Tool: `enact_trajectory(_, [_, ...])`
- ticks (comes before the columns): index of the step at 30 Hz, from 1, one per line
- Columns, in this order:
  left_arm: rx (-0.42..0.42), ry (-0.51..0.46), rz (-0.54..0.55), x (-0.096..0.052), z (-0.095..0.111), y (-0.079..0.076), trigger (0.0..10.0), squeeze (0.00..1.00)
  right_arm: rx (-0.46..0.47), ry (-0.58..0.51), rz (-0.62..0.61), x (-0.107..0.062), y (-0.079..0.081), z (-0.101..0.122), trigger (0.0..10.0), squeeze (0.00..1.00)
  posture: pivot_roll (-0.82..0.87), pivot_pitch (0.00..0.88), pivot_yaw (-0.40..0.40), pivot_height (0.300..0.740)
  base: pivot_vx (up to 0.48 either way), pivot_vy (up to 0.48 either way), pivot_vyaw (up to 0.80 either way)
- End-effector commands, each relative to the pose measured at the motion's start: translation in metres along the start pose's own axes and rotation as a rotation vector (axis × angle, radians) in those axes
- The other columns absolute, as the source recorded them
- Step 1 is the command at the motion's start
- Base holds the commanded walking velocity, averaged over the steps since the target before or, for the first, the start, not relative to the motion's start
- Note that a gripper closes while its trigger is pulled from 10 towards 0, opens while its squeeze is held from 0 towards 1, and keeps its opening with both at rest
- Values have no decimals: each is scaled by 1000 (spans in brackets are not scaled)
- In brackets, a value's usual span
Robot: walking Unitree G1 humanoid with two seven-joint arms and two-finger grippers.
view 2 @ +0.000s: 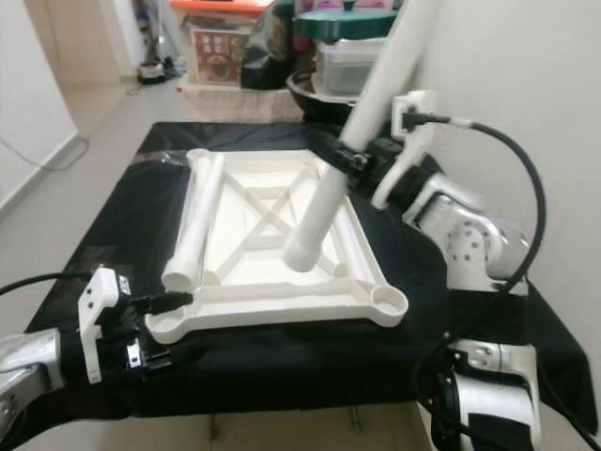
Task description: Building children table
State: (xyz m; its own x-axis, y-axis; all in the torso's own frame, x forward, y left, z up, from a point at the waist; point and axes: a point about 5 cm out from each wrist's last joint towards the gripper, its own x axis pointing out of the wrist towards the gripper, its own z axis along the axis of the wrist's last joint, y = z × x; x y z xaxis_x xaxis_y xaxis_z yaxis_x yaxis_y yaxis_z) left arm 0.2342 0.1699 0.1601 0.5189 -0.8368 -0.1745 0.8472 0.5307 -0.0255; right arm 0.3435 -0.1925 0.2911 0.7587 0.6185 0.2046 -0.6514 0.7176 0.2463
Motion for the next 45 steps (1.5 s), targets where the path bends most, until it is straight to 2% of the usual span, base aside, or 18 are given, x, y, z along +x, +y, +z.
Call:
enact_trajectory(1, [-13, -7, -2, 0, 0, -1, 10000, 0, 13, -60, -99, 1, -9, 11, 0, 0, 27, 0, -8, 740, 0, 0, 0])
enact_trajectory(3, [-13, -7, -2, 0, 0, -1, 10000, 0, 13, -60, -99, 1, -9, 11, 0, 0, 27, 0, -8, 740, 0, 0, 0])
enact_trajectory(4, [-16, -8, -1, 0, 0, -2, 10000, 0, 48, -114, -193, 0, -18, 17, 0, 0, 29, 0, -5, 740, 0, 0, 0])
enact_trajectory(5, [-9, 7, 9, 2, -4, -2, 10000, 0, 138, -216, -452, -9, -42, 23, 0, 0, 27, 0, 1, 740, 0, 0, 0])
enact_trajectory(6, [-9, 7, 9, 2, -4, -2, 10000, 0, 138, -216, -452, -9, -42, 23, 0, 0, 27, 0, 1, 740, 0, 0, 0])
enact_trajectory(7, [1, 36, 19, 6, -11, -2, 10000, 0, 230, -290, -664, -19, -59, 22, 0, 0, 29, 0, 2, 740, 0, 0, 0])
enact_trajectory(8, [1, 36, 19, 6, -11, -2, 10000, 0, 230, -290, -664, -19, -59, 22, 0, 0, 29, 0, 2, 740, 0, 0, 0])
enact_trajectory(9, [-3, 62, 20, 10, -19, -4, 10000, 0, 308, -339, -795, -26, -69, 18, 0, 0, 31, 0, 3, 740, 0, 0, 0])
enact_trajectory(10, [-3, 62, 20, 10, -19, -4, 10000, 0, 308, -339, -795, -26, -69, 18, 0, 0, 31, 0, 3, 740, 0, 0, 0])
enact_trajectory(11, [-10, 77, 21, 12, -25, -5, 10000, 0, 361, -371, -877, -31, -75, 16, 0, 0, 32, 0, 3, 740, 0, 0, 0])
enact_trajectory(13, [-48, 62, 33, 12, -26, -4, 10000, 0, 414, -405, -947, -36, -82, 19, 0, 0, 33, 0, -2, 740, 0, 0, 0])
enact_trajectory(14, [-48, 62, 33, 12, -26, -4, 10000, 0, 414, -405, -947, -36, -82, 19, 0, 0, 33, 0, -2, 740, 0, 0, 0])
enact_trajectory(15, [-102, 44, 56, 12, -27, 2, 10000, 0, 415, -430, -977, -40, -86, 25, 0, 0, 40, 0, -9, 740, 0, 0, 0])
enact_trajectory(20, [-152, 16, 54, 14, -27, 5, 10000, 0, 437, -444, -978, -36, -84, 26, 0, 0, 40, 0, -9, 740, 0, 0, 0])
enact_trajectory(30, [-157, 12, 55, 16, -29, 6, 10000, 0, 496, -461, -1052, -32, -85, 19, 0, 0, 41, 0, -6, 740, 0, 0, 0])
enact_trajectory(45, [-167, 16, 43, 18, -29, 5, 10000, 0, 490, -454, -1058, -30, -83, 14, 0, 0, 40, 0, -8, 740, 0, 0, 0])
